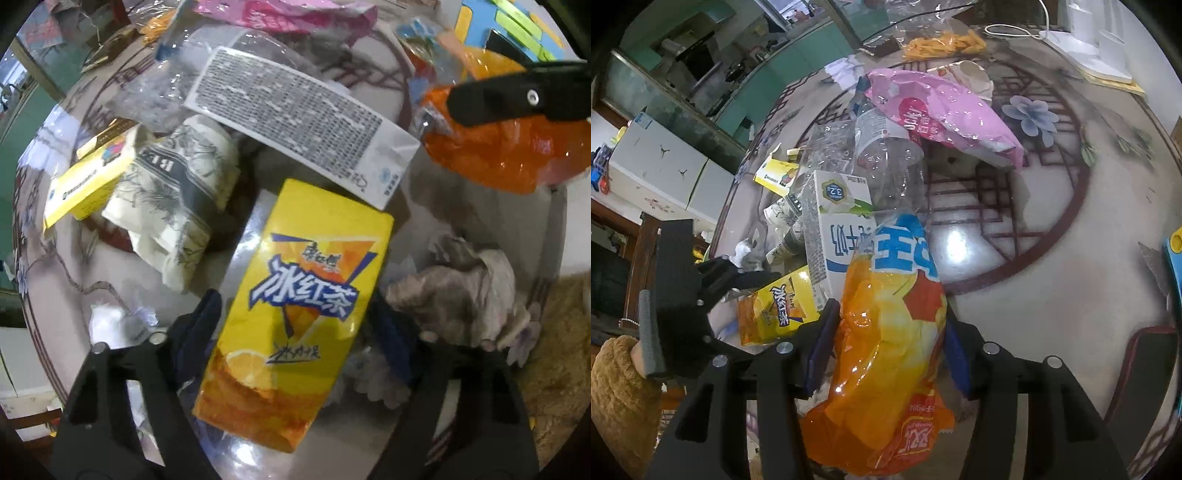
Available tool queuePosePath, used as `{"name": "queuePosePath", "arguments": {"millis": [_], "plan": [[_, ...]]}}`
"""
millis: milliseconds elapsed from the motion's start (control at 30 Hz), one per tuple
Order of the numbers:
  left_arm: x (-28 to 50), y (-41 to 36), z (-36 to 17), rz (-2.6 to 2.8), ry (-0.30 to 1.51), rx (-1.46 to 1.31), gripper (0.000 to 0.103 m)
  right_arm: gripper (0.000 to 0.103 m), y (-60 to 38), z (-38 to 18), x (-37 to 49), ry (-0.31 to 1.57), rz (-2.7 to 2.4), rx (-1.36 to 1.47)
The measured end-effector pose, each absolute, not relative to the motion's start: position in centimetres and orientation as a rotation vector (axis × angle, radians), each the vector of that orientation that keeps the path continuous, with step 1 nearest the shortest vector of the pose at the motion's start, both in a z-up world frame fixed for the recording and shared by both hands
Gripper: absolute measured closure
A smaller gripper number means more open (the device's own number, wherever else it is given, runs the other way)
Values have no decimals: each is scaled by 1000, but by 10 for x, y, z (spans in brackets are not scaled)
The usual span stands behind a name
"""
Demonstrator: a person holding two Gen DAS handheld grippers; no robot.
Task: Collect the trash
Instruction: 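Grasp the yellow iced-tea carton with the left tool while the right tool grasps the orange chip bag, then carry both items to the red bucket and open both tools to drop them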
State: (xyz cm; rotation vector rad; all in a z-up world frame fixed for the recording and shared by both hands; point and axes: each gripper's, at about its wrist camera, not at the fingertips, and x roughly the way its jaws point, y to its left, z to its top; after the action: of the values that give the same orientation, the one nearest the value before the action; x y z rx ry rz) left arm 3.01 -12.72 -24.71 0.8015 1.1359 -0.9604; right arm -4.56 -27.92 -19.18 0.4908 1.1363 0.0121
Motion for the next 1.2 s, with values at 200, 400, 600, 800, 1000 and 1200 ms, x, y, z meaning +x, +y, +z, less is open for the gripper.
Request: {"name": "queuePosePath", "arguments": {"millis": [200, 400, 600, 800, 1000, 1200], "plan": [[25, -110, -214, -883, 1034, 684, 39, 51, -277, -180, -44, 1102, 19, 461], [20, -84, -160, -708, 925, 465, 40, 51, -267, -149, -36, 1020, 32, 394], [27, -53, -108, -499, 859, 261, 40, 51, -247, -111, -22, 923, 77, 315], [44, -5, -81, -268, 857, 107, 40, 51, -212, -83, -4, 854, 151, 240], [52, 38, -67, -159, 817, 62, 40, 51, -178, -70, 9, 824, 198, 194], [76, 87, -63, -123, 815, 49, 40, 51, -135, -67, 31, 819, 207, 186]]}}
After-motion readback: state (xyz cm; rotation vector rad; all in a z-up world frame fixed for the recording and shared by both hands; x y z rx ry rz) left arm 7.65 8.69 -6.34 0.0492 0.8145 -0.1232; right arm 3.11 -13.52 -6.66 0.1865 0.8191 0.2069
